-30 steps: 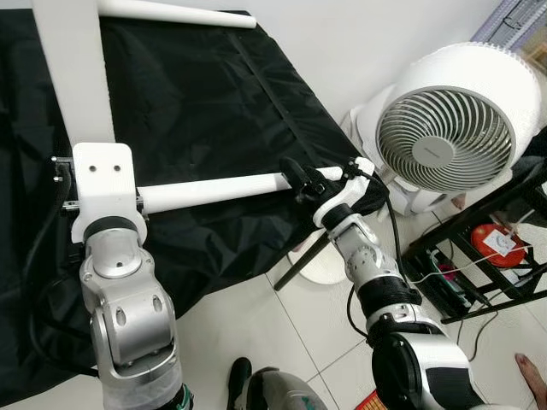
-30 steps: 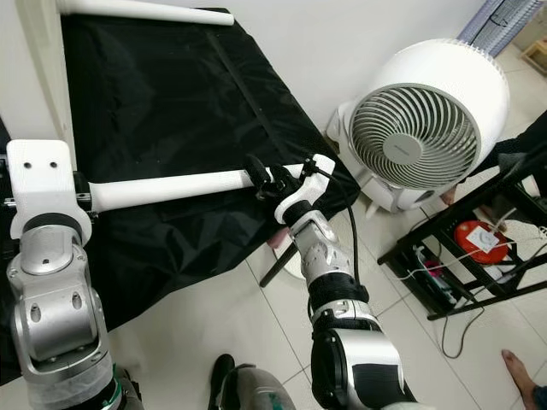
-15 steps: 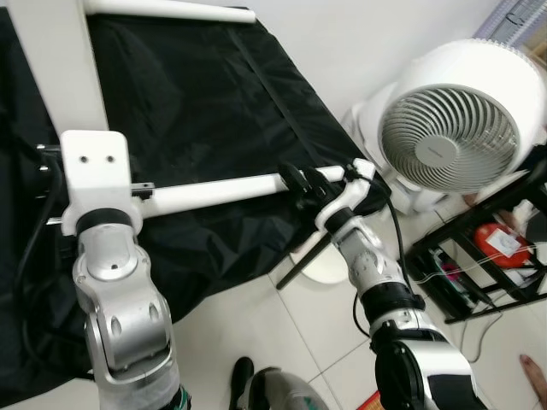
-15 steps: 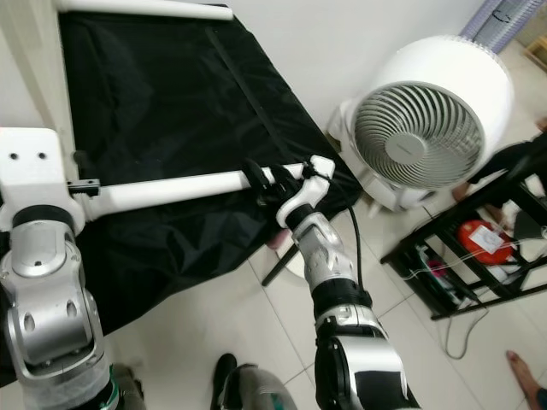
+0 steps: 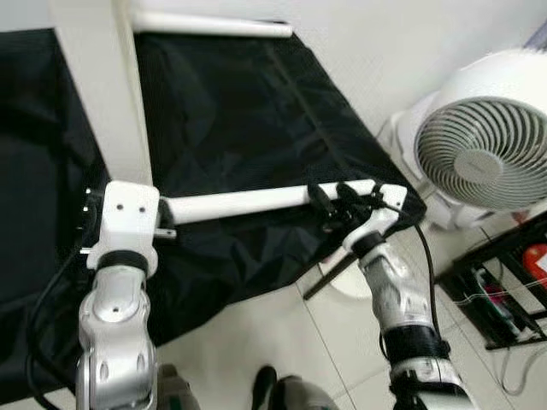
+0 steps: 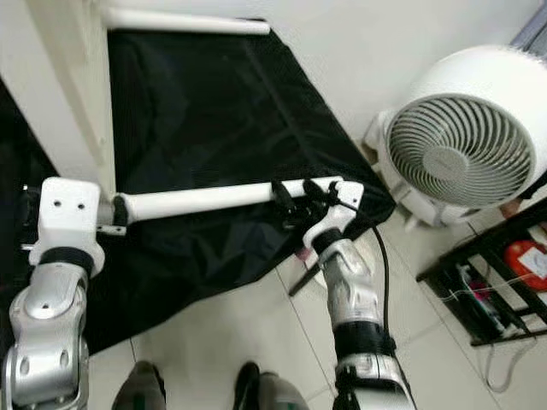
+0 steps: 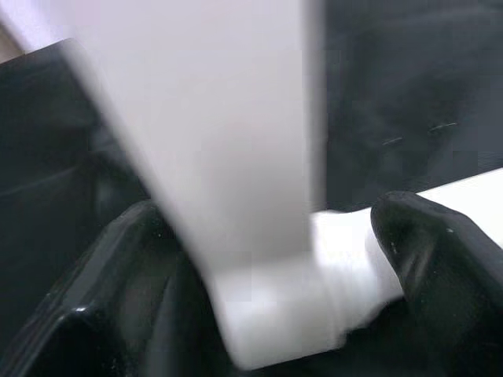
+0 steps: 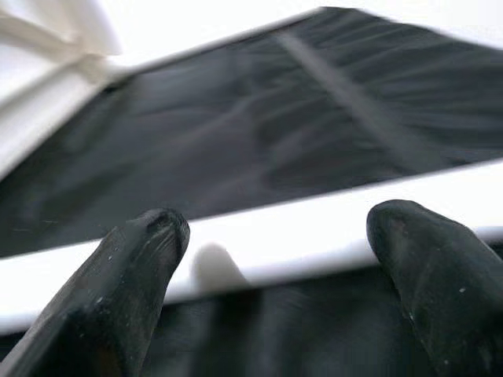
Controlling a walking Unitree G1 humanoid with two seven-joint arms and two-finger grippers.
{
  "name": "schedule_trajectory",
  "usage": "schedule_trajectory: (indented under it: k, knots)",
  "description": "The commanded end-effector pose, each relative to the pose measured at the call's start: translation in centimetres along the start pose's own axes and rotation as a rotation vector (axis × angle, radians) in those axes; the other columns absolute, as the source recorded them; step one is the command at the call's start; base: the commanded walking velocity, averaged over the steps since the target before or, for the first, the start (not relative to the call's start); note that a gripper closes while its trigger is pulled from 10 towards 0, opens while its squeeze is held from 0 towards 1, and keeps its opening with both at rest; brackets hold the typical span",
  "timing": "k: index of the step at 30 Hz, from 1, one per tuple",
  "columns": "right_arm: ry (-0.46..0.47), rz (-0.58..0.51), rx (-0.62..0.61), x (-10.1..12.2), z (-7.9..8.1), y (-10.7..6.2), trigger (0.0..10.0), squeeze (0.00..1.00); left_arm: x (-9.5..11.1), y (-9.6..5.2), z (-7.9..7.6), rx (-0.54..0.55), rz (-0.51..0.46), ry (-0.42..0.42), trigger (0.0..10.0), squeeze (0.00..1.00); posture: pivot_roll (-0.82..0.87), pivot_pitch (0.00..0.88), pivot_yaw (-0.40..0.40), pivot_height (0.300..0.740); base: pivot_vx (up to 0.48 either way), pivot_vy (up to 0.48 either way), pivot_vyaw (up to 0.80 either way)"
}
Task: Building children table
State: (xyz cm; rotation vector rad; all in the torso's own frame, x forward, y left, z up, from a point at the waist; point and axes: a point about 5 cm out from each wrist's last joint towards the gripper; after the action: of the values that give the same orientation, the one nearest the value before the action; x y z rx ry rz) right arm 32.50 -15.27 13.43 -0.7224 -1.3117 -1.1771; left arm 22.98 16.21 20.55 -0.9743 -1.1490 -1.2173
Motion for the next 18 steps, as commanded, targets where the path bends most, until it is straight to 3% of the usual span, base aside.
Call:
schedule_trajectory:
  k: [1,4,10,15,18]
  knots:
    - [-0.052,-0.013,-0.051,0.4,-0.7,-0.9,10.0,0.0,0.2,-0.5,-1.1,-0.065,-0.024,-0.095,10.0,0.0,0.21,0.107,-0.122,0.74,0.0,0.0,0.0]
    - [-0.067,-0.018,-0.065,0.7,-0.8,-1.2,10.0,0.0,0.2,-0.6,-1.2,-0.091,-0.045,-0.081,10.0,0.0,0.21,0.107,-0.125,0.74,0.0,0.0,0.0]
    - [0.014,-0.023,-0.14,1.2,-1.1,-1.9,10.0,0.0,0.1,-0.8,-1.2,-0.121,-0.079,-0.077,10.0,0.0,0.21,0.105,-0.128,0.74,0.0,0.0,0.0]
    - [0.111,-0.001,-0.159,0.8,-1.7,-1.8,10.0,0.0,-0.1,-1.2,-1.1,-0.134,-0.091,-0.066,10.0,0.0,0.21,0.107,-0.121,0.74,0.0,0.0,0.0]
    - [0.219,0.013,-0.129,0.8,-2.1,-0.7,10.0,0.0,0.2,-1.3,-0.7,-0.155,-0.117,-0.038,10.0,0.0,0.21,0.111,-0.118,0.74,0.0,0.0,0.0]
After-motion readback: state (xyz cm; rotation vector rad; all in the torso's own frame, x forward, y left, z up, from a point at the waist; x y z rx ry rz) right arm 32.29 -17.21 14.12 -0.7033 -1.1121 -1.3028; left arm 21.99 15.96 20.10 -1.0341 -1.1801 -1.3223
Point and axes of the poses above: a point about 5 cm out from each wrist's last joint towards the gripper, its own y axis pointing out of the wrist towards the gripper, its own x axis along the axis of the wrist's last joint, z = x × y, and after that the axes turned 6 degrees about -y, right-handed
